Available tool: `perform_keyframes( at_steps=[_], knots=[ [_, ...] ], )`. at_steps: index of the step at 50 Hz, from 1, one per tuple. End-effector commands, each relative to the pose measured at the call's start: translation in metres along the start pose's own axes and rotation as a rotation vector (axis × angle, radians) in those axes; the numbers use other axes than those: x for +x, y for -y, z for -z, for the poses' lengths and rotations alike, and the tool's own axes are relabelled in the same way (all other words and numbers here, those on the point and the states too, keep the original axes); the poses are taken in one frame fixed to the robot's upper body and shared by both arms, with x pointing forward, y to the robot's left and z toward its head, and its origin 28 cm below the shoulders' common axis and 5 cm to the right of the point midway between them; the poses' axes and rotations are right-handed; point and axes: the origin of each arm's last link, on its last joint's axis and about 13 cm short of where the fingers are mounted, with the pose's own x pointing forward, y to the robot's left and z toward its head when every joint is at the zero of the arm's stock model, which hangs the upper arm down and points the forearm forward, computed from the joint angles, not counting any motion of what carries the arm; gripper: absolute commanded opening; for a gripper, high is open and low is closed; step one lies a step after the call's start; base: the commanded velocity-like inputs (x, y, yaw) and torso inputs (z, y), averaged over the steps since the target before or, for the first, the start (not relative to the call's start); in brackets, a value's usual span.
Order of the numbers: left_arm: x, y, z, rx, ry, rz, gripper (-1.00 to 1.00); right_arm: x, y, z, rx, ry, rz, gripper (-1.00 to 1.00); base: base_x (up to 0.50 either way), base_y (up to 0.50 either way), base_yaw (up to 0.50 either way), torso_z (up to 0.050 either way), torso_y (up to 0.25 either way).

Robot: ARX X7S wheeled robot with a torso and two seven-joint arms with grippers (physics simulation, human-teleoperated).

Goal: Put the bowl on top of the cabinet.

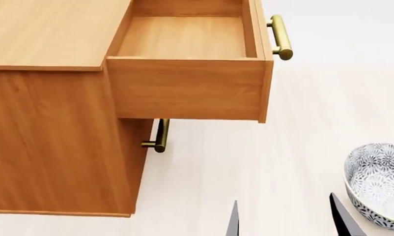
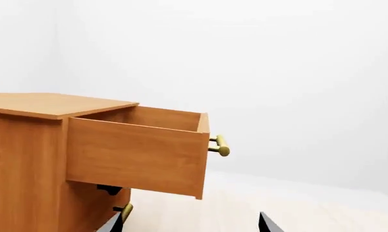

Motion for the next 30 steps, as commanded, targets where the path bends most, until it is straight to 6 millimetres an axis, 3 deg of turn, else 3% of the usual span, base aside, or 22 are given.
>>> perform_keyframes(
  at_steps=[1,21,30],
  knots=[
    [-0.0002,-0.0016,0.0015,-0.002,-0.002,-0.007,1.00,0.0003,-0.0003,-0.0002,-0.001,0.002,-0.005,1.00,0.50,0.00,0.00,0.000,0.000],
    [-0.0004,-0.0023,0.0026,-0.004,-0.003,-0.008,1.00,0.0004,-0.0001,0.0009,-0.012,0.012,0.001,1.00,0.50,0.00,0.00,0.000,0.001],
    [0.0000,-0.0020,0.0021,0.000,-0.002,-0.009,1.00,-0.0005,-0.0012,0.0006,0.007,-0.015,0.003,1.00,0.04,0.00,0.00,0.000,0.000]
  ],
)
